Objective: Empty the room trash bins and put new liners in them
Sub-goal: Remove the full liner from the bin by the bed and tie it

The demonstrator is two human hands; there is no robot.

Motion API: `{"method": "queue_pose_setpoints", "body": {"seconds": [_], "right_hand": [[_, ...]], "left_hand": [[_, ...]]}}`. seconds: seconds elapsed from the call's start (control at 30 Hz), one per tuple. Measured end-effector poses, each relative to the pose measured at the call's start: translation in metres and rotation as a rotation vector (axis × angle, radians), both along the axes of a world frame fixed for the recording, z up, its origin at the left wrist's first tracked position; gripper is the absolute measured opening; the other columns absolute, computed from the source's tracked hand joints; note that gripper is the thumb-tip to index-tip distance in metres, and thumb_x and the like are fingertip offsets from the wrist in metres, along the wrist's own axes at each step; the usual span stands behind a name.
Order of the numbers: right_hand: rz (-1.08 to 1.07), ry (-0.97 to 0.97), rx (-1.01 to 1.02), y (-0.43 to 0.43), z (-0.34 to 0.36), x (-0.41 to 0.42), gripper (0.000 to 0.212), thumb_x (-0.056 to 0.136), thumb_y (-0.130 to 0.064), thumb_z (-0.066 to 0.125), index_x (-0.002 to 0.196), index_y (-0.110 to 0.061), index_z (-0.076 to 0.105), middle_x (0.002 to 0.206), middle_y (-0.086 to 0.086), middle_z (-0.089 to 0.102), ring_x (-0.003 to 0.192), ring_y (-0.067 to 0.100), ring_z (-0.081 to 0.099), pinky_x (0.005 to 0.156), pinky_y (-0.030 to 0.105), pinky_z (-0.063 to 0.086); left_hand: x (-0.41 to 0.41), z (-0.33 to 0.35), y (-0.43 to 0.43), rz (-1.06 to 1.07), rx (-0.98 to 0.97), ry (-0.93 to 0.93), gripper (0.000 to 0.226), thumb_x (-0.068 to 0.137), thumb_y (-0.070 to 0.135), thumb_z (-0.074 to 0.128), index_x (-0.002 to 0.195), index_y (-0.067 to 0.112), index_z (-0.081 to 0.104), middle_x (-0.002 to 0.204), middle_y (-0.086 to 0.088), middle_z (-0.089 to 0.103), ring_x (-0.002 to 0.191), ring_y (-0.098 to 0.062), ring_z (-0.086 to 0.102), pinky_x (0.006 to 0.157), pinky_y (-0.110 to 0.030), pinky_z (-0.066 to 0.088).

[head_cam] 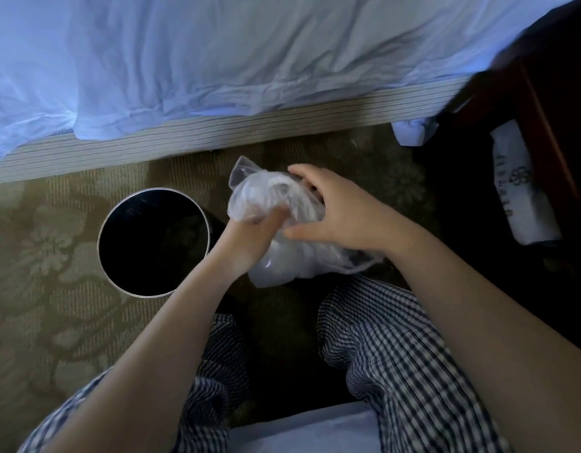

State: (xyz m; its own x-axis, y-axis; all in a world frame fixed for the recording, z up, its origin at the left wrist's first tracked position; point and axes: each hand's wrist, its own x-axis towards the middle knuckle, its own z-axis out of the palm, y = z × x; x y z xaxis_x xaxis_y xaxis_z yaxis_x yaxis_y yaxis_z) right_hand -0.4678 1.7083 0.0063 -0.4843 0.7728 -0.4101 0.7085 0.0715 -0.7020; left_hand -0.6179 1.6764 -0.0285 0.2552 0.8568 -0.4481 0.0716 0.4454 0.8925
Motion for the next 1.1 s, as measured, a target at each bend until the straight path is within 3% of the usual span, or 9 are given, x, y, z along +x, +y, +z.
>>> {"method": "queue_pose_setpoints", "body": {"seconds": [0.07,0.17,0.27,0.4,0.53,0.73,0.83,1.0,1.1], "right_hand": [[0.021,-0.137,0.028,0.002,-0.001,0.011,0.059,0.077,-0.038,0.071,0.129,-0.027,0.046,0.123,-0.006,0.053,0.109,0.012,0.053,0.092,0.036,0.048],[-0.11,-0.095,0.046,0.008,0.0,0.023,0.008,0.085,-0.024,0.063,0.091,-0.027,0.059,0.089,-0.012,0.061,0.083,0.003,0.059,0.073,0.029,0.048],[-0.16,0.137,-0.088,0.01,0.007,0.019,0.018,0.088,-0.017,0.061,0.074,-0.027,0.061,0.062,-0.017,0.06,0.057,-0.008,0.054,0.058,0.012,0.039],[-0.203,0.548,-0.334,0.005,0.014,0.004,0.017,0.091,-0.008,0.058,0.076,-0.012,0.064,0.062,0.009,0.052,0.054,0.019,0.045,0.052,0.015,0.043],[-0.275,0.619,-0.417,0.005,0.008,0.0,0.019,0.092,-0.002,0.055,0.109,0.003,0.061,0.069,0.007,0.058,0.057,0.017,0.05,0.053,0.016,0.044],[-0.485,0.767,-0.431,0.007,0.007,-0.006,0.021,0.089,0.003,0.056,0.1,-0.013,0.063,0.089,0.0,0.067,0.079,0.011,0.066,0.078,0.029,0.055],[-0.636,0.885,-0.394,0.012,0.0,-0.006,0.018,0.09,0.001,0.055,0.101,-0.013,0.061,0.091,-0.002,0.067,0.085,0.007,0.065,0.085,0.026,0.054],[-0.188,0.666,-0.453,0.005,-0.012,-0.003,0.047,0.084,-0.015,0.062,0.128,-0.005,0.051,0.117,0.007,0.062,0.112,0.013,0.058,0.096,0.025,0.048],[0.12,0.27,-0.467,-0.012,-0.017,-0.015,0.035,0.079,-0.031,0.074,0.106,-0.015,0.059,0.094,-0.008,0.062,0.097,-0.006,0.059,0.09,0.015,0.046]], "left_hand": [[-0.003,0.012,-0.003,0.3,-0.039,0.214,0.016,0.095,0.023,0.053,0.079,0.023,0.055,0.075,0.002,0.063,0.073,-0.013,0.064,0.064,-0.021,0.05],[-0.002,0.015,-0.006,0.466,-0.066,0.17,0.013,0.092,0.028,0.057,0.08,0.028,0.053,0.078,0.003,0.065,0.075,-0.009,0.064,0.072,-0.028,0.053],[-0.001,0.02,-0.006,0.497,-0.105,0.096,0.004,0.09,0.027,0.058,0.088,0.025,0.061,0.078,0.009,0.067,0.077,-0.003,0.063,0.068,-0.021,0.048],[0.002,0.029,-0.008,0.381,-0.067,-0.182,0.015,0.083,0.027,0.055,0.088,0.016,0.064,0.075,0.006,0.072,0.076,-0.006,0.068,0.069,-0.021,0.052],[-0.002,0.021,-0.011,0.158,-0.093,-0.305,0.045,0.076,0.057,0.063,0.106,0.023,0.068,0.111,-0.006,0.07,0.109,-0.021,0.064,0.094,-0.037,0.048],[0.007,0.023,-0.012,-0.013,-0.154,-0.005,0.05,0.061,0.045,0.082,0.103,0.023,0.066,0.097,0.006,0.072,0.097,-0.009,0.066,0.087,-0.029,0.049],[0.01,0.022,-0.009,0.07,-0.164,0.027,0.02,0.09,0.02,0.062,0.101,0.003,0.061,0.079,-0.005,0.06,0.085,-0.015,0.058,0.074,-0.017,0.046],[-0.003,0.027,0.003,0.332,-0.22,-0.403,0.025,0.087,0.022,0.054,0.064,0.013,0.047,0.042,0.007,0.029,0.039,-0.006,0.029,0.044,-0.018,0.041],[-0.007,0.029,0.004,0.36,-0.151,-0.458,0.034,0.092,0.024,0.048,0.059,0.016,0.047,0.044,0.007,0.025,0.041,-0.007,0.027,0.043,-0.021,0.043]]}}
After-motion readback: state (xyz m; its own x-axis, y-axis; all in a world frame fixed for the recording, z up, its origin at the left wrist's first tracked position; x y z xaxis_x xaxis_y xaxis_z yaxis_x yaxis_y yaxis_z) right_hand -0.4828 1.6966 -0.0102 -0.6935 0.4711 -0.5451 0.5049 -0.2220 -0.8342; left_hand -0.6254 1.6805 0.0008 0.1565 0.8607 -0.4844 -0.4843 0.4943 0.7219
